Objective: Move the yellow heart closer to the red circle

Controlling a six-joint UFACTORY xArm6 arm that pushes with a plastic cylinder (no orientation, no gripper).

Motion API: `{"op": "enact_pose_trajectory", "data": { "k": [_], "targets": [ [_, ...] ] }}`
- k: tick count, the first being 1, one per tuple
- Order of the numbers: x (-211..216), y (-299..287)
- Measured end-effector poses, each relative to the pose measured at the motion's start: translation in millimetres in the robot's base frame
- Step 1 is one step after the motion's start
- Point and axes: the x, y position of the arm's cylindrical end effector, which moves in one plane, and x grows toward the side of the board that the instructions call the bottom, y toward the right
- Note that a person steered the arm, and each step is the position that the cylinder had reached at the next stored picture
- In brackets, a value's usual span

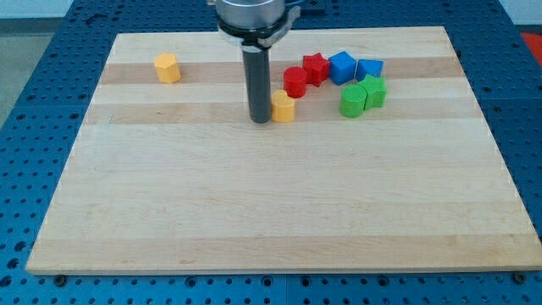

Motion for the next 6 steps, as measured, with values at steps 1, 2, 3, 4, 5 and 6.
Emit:
{"op": "enact_pose_trajectory", "data": {
  "k": [1,2,3,4,5,6],
  "targets": [
    [0.0,24.5],
    [1.2,25.4],
    [9.5,29.1],
    [13.2,44.6],
    [13.2,57.0],
    [9.7,57.9]
  ]
}}
